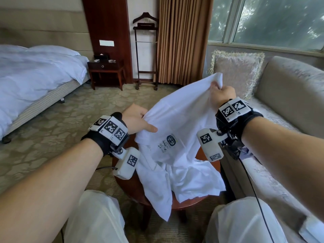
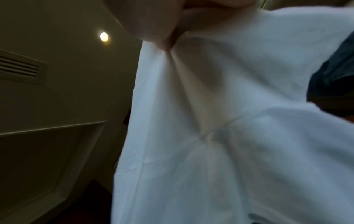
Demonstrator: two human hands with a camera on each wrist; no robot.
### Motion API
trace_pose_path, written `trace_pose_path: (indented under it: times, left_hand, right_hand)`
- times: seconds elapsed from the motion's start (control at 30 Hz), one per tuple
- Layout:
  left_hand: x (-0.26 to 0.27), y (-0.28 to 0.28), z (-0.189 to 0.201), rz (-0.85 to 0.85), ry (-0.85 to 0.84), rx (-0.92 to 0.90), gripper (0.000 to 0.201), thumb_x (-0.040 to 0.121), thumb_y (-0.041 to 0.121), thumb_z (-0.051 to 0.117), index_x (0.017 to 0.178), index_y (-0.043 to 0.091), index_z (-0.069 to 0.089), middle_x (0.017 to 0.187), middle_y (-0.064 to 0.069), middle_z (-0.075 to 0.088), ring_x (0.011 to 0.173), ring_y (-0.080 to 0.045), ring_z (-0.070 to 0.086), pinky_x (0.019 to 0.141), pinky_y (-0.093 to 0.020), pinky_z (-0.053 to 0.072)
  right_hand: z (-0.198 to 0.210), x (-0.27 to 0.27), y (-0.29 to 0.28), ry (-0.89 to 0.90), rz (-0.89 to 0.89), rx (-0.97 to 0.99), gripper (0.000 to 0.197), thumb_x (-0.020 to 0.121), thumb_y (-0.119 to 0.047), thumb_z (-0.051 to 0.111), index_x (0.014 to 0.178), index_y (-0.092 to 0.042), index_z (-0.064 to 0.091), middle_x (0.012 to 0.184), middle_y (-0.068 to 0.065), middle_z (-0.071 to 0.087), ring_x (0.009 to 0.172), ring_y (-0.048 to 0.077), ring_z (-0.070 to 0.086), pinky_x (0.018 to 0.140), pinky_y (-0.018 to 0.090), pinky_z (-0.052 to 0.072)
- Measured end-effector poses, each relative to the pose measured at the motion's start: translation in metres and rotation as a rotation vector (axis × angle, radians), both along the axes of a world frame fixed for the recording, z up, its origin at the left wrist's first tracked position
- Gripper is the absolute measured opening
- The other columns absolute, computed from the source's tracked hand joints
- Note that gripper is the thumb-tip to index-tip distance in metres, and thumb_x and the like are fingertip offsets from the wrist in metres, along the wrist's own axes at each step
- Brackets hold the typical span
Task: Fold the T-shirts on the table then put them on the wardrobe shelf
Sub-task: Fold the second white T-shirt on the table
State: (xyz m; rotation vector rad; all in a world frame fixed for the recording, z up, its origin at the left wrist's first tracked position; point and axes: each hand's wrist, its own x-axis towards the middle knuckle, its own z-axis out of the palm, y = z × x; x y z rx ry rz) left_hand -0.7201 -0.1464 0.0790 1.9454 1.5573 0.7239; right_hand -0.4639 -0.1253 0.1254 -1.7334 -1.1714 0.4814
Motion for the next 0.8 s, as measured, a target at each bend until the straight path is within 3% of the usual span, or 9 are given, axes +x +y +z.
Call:
trace_pose_path:
  times: [0.07,0.1,0.17,0.23,0.33,0.43,0.6,0.67,0.8]
  left_hand:
    - [0.0,0.001,-0.004,0.005,-0.067,0.027,0.039,0.071,0.013,0.086,0.06,-0.001,0.051,0.058,-0.005,0.05,0.053,-0.009,0.045,0.055,-0.024,0.032]
    - [0.002,0.001,-0.003,-0.014,-0.129,0.054,0.037,0.072,0.013,0.085,0.067,-0.008,0.055,0.064,-0.014,0.056,0.061,-0.014,0.05,0.061,-0.026,0.036]
    - [0.011,0.0,0.0,-0.081,-0.2,0.133,0.035,0.073,0.013,0.085,0.078,-0.012,0.061,0.074,-0.021,0.062,0.068,-0.018,0.052,0.067,-0.031,0.039]
    - [0.027,-0.002,0.006,-0.151,-0.189,0.236,0.028,0.071,0.011,0.084,0.067,-0.004,0.061,0.062,-0.006,0.056,0.063,-0.013,0.046,0.062,-0.028,0.035]
    - [0.044,-0.005,0.015,-0.189,-0.239,0.302,0.027,0.069,0.001,0.082,0.062,0.019,0.063,0.055,0.013,0.058,0.054,0.002,0.047,0.056,-0.017,0.037]
    - [0.046,-0.005,0.009,-0.126,-0.368,0.253,0.022,0.063,-0.001,0.08,0.071,0.014,0.067,0.068,-0.007,0.067,0.063,-0.01,0.058,0.06,-0.024,0.045]
    - [0.043,-0.001,-0.013,-0.041,-0.16,0.151,0.034,0.07,0.012,0.083,0.064,0.021,0.051,0.06,0.004,0.052,0.056,-0.014,0.047,0.058,-0.026,0.037]
    - [0.042,0.002,-0.025,-0.011,-0.073,0.099,0.034,0.078,0.022,0.079,0.062,0.018,0.049,0.06,0.002,0.05,0.058,-0.018,0.047,0.056,-0.027,0.035]
    - [0.036,0.008,-0.03,0.062,-0.209,0.184,0.035,0.082,0.019,0.069,0.058,0.016,0.043,0.056,0.001,0.04,0.058,-0.019,0.04,0.058,-0.029,0.031]
  right_hand:
    - [-0.001,0.005,-0.003,-0.103,0.042,-0.101,0.028,0.092,-0.026,0.052,0.115,-0.013,0.06,0.101,0.009,0.064,0.092,0.029,0.062,0.083,0.036,0.049]
    - [-0.003,0.002,-0.007,-0.142,0.083,-0.142,0.044,0.084,-0.021,0.059,0.128,-0.018,0.054,0.118,0.007,0.06,0.106,0.03,0.058,0.09,0.038,0.049]
    - [-0.008,-0.012,-0.017,-0.177,0.244,-0.137,0.075,0.062,-0.021,0.071,0.133,-0.028,0.049,0.129,-0.001,0.051,0.12,0.023,0.048,0.094,0.037,0.046]
    - [-0.009,-0.035,-0.028,-0.176,0.513,-0.109,0.088,0.052,-0.016,0.077,0.135,-0.028,0.048,0.135,-0.002,0.049,0.126,0.019,0.044,0.098,0.036,0.046]
    - [-0.006,-0.056,-0.035,-0.333,0.803,-0.122,0.043,0.062,0.0,0.081,0.098,-0.018,0.066,0.095,0.0,0.064,0.086,0.016,0.057,0.07,0.03,0.048]
    - [-0.002,-0.052,-0.033,-0.595,0.72,-0.077,0.022,0.062,-0.023,0.086,0.068,-0.028,0.065,0.066,-0.005,0.06,0.063,0.012,0.052,0.059,0.028,0.043]
    - [-0.003,-0.041,-0.029,-0.074,0.71,-0.001,0.003,0.067,-0.009,0.074,0.066,-0.011,0.072,0.069,0.012,0.064,0.069,0.019,0.056,0.065,0.034,0.048]
    - [0.002,-0.039,-0.026,0.134,0.674,0.069,0.015,0.073,0.003,0.063,0.065,-0.008,0.07,0.073,0.015,0.065,0.072,0.02,0.061,0.071,0.033,0.052]
    - [0.006,-0.024,-0.019,0.118,0.436,0.034,0.01,0.063,-0.005,0.063,0.072,-0.005,0.069,0.072,0.009,0.063,0.071,0.018,0.059,0.067,0.028,0.047]
